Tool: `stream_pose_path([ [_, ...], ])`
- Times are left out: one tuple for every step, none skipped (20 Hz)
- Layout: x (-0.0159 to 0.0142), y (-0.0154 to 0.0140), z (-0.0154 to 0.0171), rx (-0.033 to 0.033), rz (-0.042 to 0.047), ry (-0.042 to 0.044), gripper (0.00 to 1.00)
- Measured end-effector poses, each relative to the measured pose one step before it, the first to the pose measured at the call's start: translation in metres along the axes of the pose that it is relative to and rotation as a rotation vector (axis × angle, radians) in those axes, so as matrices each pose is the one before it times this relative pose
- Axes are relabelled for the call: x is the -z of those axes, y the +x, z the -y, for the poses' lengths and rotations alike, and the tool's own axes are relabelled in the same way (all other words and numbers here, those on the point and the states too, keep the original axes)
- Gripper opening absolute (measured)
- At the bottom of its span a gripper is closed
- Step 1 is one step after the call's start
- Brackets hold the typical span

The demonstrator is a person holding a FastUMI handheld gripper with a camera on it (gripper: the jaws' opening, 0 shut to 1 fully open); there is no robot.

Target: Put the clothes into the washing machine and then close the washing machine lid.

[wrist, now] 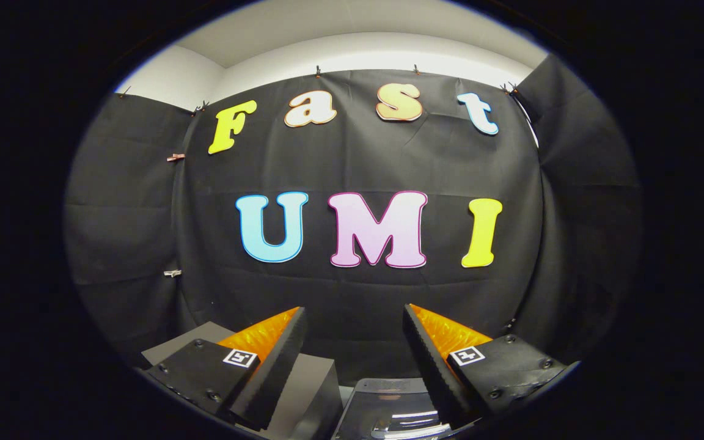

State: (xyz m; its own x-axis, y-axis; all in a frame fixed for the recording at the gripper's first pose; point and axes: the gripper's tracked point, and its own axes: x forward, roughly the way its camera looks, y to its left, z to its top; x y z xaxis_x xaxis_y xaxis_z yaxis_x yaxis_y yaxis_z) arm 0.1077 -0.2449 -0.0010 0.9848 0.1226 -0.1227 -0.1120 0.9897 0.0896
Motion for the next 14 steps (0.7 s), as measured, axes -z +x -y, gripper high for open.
stream_pose_path([
  [0.00144,0.00123,0.00009,0.00209,-0.00917,0.00372,0.98],
  [0.00041,0.00076,0.00074,0.00183,-0.00621,0.00409,0.98],
  [-0.00061,0.00015,0.00014,-0.00056,-0.00159,0.00466,0.98],
  [0.00137,0.0002,0.00046,0.00151,-0.00191,0.00254,0.98],
  [0.00064,0.00007,-0.00058,-0.00318,-0.00205,0.0023,0.98],
  [0.00146,0.00011,-0.00095,-0.00375,-0.00431,0.00153,0.98],
  [0.00275,-0.00021,0.00045,0.0024,-0.00633,-0.00131,0.98],
  [0.00087,-0.00007,0.00083,0.00071,-0.00357,0.00054,0.98],
  [-0.00038,-0.00087,0.00026,-0.0013,0.00329,0.00303,0.98],
  [-0.00405,-0.00076,0.00019,0.00023,0.00958,0.00231,0.98],
  [-0.00219,-0.00038,0.00077,0.0002,0.00547,-0.0001,0.99],
  [0.00135,0.00076,0.00011,0.0011,-0.00064,-0.0043,0.98],
  [0.00096,-0.00031,0.00115,0.00047,-0.0004,-0.00256,0.98],
  [0.00002,-0.00073,0.00038,0.00158,-0.00267,0.00031,0.98],
])
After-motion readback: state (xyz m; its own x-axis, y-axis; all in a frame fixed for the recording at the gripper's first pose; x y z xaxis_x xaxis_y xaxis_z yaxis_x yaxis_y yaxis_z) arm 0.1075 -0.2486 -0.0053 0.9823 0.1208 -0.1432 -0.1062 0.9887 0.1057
